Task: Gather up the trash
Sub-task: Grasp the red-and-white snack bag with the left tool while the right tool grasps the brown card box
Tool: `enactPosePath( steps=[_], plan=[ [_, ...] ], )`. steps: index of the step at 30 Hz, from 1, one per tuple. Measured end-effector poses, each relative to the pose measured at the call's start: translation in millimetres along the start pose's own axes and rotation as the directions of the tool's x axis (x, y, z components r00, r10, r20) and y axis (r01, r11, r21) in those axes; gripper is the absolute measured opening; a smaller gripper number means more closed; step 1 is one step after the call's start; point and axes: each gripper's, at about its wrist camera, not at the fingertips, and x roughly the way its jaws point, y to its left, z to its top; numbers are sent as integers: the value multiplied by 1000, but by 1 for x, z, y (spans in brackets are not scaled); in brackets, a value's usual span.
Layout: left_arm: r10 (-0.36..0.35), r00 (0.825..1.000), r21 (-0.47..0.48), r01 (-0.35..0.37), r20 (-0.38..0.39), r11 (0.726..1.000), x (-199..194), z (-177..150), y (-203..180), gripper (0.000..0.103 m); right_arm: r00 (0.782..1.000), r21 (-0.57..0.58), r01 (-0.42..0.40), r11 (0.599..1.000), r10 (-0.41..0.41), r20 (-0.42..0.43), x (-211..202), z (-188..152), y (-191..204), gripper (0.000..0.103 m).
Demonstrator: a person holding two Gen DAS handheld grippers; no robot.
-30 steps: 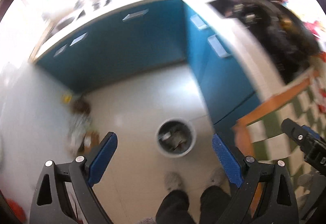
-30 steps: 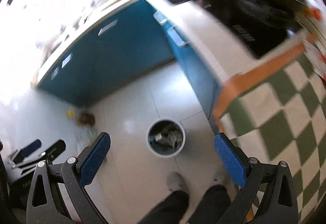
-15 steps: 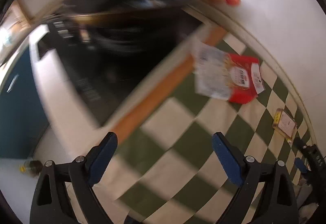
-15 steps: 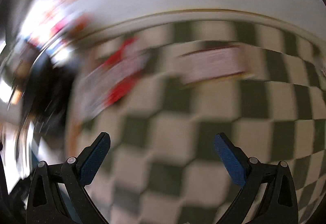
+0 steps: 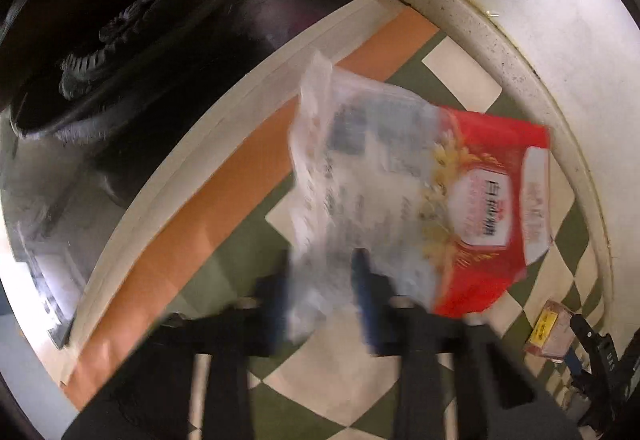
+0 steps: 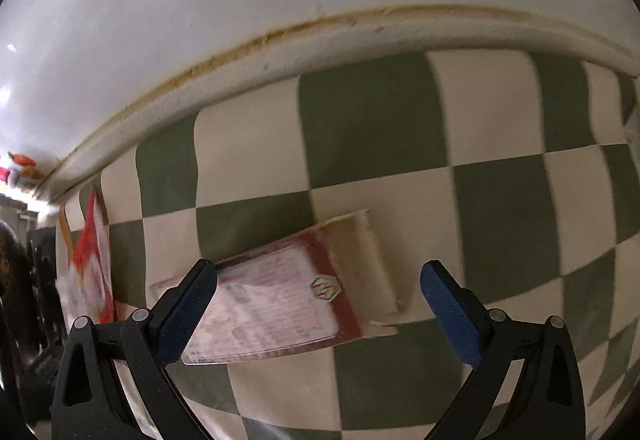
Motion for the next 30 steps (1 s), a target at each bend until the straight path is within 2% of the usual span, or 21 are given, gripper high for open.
enactPosePath(
  steps=[1,3,4,5,6,7,8,9,15,22,26,30],
  plan=[
    [5,1000,8,-5,16,1000,-3,0,-2,11,1000,-22,-6,1000,6,20,-1,-2,4,92],
    [20,999,33,-21,45,999,-10,-1,-8,7,998,-51,16,999,-13,60,-6,-5,9,83],
    [21,998,43,-24,61,999,-16,-3,-11,6,996,-56,26,998,-20,92,-11,-6,9,63],
    [23,997,50,-27,79,998,-21,-3,-13,6,994,-56,31,998,-25,107,-15,-6,8,34],
    [27,994,61,-33,102,998,-29,-5,-17,5,994,-50,14,999,-9,108,-17,-4,5,18],
    [22,993,64,-30,117,998,-37,-8,-19,5,994,-38,-8,999,12,105,-19,-3,2,13],
    [16,990,69,-26,137,997,-46,-11,-21,5,992,-27,-25,999,28,121,-25,-2,-1,4],
    [18,987,77,-30,157,997,-55,-14,-23,4,990,-28,-39,999,42,134,-31,-1,-3,1],
    [-4,960,103,-26,280,994,-123,-42,-18,4,968,-22,-140,990,141,209,-71,-2,-10,1],
    [-2,924,99,-39,383,994,-187,-65,4,3,939,-118,-214,970,237,250,-129,-26,19,1],
    [26,905,62,-58,424,996,-213,-88,35,3,922,-203,-256,945,302,244,-163,-47,47,1],
    [59,890,5,-69,452,998,-240,-120,80,3,895,-295,-314,902,385,226,-203,-85,81,1]
  ],
)
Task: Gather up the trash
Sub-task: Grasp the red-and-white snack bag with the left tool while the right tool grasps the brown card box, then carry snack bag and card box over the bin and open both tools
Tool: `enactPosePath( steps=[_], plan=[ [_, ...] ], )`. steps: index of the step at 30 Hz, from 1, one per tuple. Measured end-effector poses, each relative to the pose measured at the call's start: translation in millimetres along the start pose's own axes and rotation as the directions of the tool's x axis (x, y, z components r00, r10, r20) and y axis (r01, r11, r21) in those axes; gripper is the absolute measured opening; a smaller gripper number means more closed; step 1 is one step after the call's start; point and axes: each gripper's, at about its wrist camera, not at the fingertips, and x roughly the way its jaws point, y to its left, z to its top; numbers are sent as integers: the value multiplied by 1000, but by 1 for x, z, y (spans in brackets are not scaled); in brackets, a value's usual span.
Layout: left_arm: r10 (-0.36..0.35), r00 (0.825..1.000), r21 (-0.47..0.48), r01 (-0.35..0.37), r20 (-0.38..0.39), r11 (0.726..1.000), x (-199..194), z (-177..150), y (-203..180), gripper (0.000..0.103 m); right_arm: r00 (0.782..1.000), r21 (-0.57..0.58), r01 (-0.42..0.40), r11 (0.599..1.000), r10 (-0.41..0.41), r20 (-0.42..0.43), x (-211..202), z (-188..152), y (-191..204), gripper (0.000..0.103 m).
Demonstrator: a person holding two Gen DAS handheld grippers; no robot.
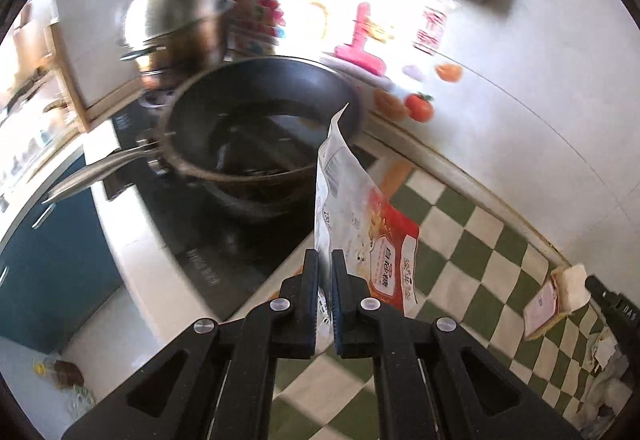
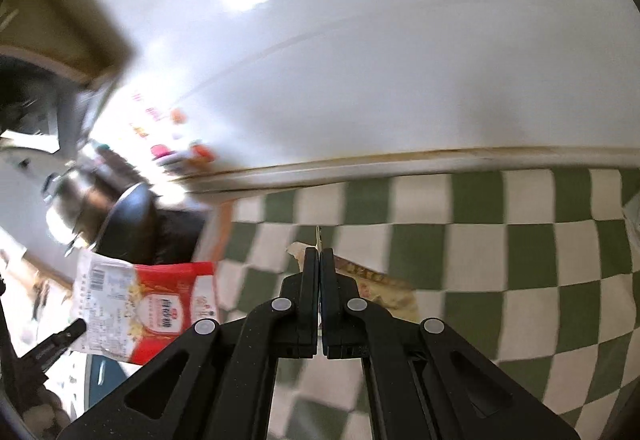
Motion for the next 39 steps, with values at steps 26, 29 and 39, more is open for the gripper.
enactPosePath(
  steps=[26,29,39],
  plan=[
    [300,885,-377,-429,-355,821,-30,-317,413,3,806,-377,-433,818,165,-568,96,-422,368,0],
    [254,864,-403,-439,-435,803,38,-364,439,3,788,-418,-421,805,97,-608,156,-483,367,0],
    [137,801,-461,-465,-583,756,258,-508,496,3,721,-476,-383,792,-66,-690,373,-668,292,0]
  ],
)
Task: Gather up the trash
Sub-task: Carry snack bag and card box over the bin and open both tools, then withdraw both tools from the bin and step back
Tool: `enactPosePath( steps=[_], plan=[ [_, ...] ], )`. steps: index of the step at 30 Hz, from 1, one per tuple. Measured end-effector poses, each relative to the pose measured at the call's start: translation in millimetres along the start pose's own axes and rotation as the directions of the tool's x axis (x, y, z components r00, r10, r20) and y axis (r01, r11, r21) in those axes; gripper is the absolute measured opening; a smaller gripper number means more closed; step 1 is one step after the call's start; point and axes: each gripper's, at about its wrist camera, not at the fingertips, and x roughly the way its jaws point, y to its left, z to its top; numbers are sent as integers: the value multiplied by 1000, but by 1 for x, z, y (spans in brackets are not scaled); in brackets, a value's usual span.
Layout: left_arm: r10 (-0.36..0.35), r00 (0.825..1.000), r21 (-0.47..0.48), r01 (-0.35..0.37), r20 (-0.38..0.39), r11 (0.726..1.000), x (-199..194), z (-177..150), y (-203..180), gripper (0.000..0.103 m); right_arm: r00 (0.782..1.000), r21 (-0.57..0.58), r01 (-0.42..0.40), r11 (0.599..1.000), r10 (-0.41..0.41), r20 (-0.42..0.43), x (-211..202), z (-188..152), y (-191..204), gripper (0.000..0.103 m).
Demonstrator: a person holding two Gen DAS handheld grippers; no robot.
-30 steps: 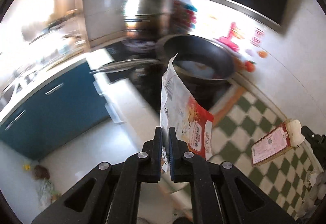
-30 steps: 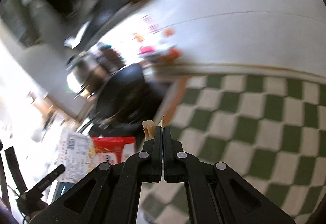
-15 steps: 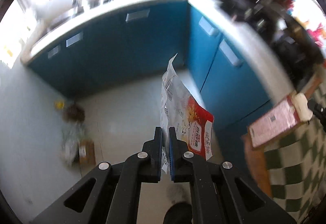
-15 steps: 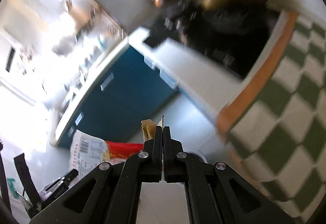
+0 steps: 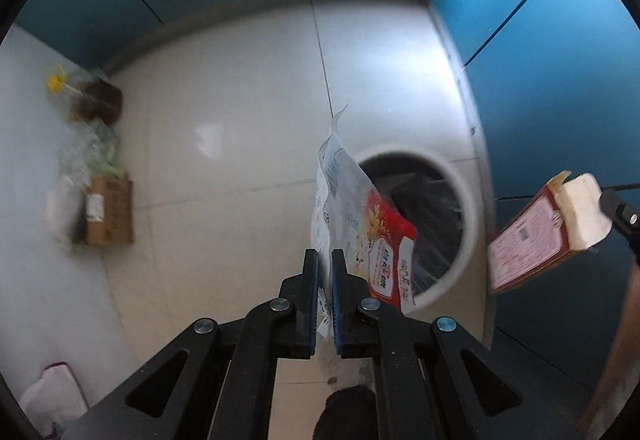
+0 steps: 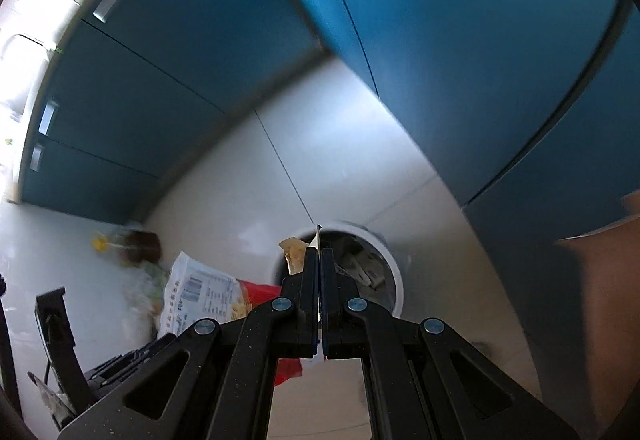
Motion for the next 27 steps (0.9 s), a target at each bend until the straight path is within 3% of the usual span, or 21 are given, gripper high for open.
enactPosePath(
  steps=[2,7,15,16,17,18,19,20,21,23,25,27],
  plan=[
    [0,1000,-11,-1,-25,1000,34,-2,1,3,999,-11,15,1000,-16,-32,46,-10,-13,0],
    [-16,996,-19,14,-89,1000,88,-5,1,3,995,-71,46,996,-52,-84,115,-33,-27,0],
    [-60,990,-64,53,-126,997,101,-2,-4,14,977,-186,115,976,-145,-158,165,-44,-16,3],
    [-66,990,-71,58,-122,996,102,-2,-3,17,973,-202,128,971,-162,-163,167,-45,-14,8],
    [-65,992,-77,57,-111,995,100,-2,0,32,971,-211,139,967,-176,-164,162,-46,-13,26],
    [-59,993,-79,51,-100,996,97,-3,1,61,967,-226,158,961,-198,-163,160,-46,-11,40],
    [-53,995,-79,46,-87,996,94,-3,2,77,965,-241,173,955,-214,-154,154,-45,-13,60],
    [-48,996,-82,42,-75,996,92,-3,3,98,962,-265,192,945,-235,-142,149,-46,-13,70],
    [-48,997,-83,43,-67,996,88,-4,4,100,957,-295,211,932,-258,-132,148,-47,-12,73],
    [-32,997,-85,26,-64,996,83,-5,6,100,949,-338,243,909,-296,-113,140,-47,-13,91],
    [-3,999,-81,-1,-44,997,73,-8,7,100,938,-378,279,883,-335,-89,133,-50,-13,103],
    [22,999,-81,-24,-25,996,61,-13,8,100,931,-408,298,863,-358,-76,125,-55,-11,103]
  ],
)
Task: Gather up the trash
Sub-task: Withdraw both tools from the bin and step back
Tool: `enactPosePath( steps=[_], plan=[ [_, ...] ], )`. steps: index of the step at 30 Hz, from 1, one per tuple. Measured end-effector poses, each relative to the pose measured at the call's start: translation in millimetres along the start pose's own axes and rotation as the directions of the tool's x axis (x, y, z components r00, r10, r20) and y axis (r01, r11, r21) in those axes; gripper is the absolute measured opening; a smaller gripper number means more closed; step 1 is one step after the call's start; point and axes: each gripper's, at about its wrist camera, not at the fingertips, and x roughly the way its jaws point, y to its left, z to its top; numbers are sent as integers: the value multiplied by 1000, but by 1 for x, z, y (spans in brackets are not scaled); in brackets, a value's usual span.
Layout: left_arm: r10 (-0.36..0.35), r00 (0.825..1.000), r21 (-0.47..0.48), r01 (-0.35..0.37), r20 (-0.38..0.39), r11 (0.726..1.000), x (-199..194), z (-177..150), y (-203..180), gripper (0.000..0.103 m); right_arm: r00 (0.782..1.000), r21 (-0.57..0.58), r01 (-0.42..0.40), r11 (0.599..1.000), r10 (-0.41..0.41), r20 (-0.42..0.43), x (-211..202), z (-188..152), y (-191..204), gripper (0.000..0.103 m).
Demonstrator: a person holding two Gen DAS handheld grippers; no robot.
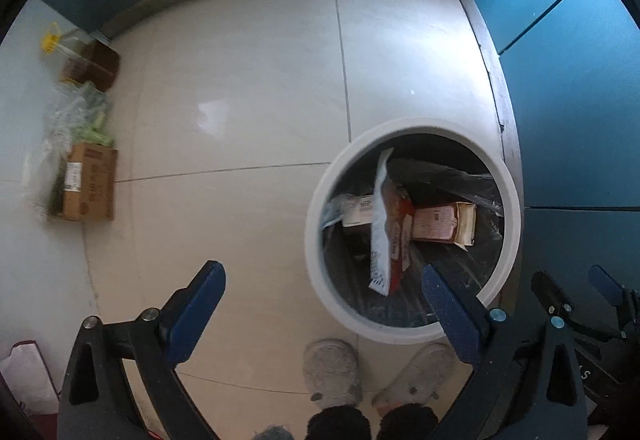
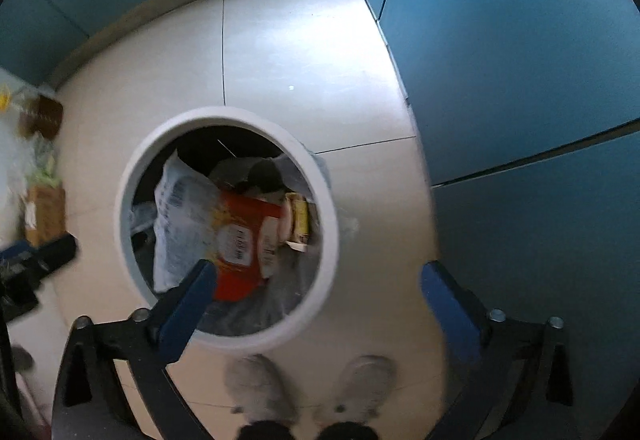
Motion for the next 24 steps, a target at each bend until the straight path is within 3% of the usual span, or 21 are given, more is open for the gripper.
enactPosePath(
  steps=[5,8,15,24],
  plan=[
    [29,999,-24,-28,31,999,-45,-18,3,100,1000,-30,-5,1000,6,2,-36,-11,0,103],
    [39,997,-33,-37,60,999,-87,-32,1,100,999,-41,-16,999,18,38,-83,-15,-5,103],
    [40,987,-47,-33,155,998,-226,-71,-9,100,987,-79,-49,996,60,147,-237,-32,-20,103],
    [13,957,-113,21,291,993,-413,-130,-3,100,952,-142,-112,984,147,268,-448,-71,-46,103]
  ],
)
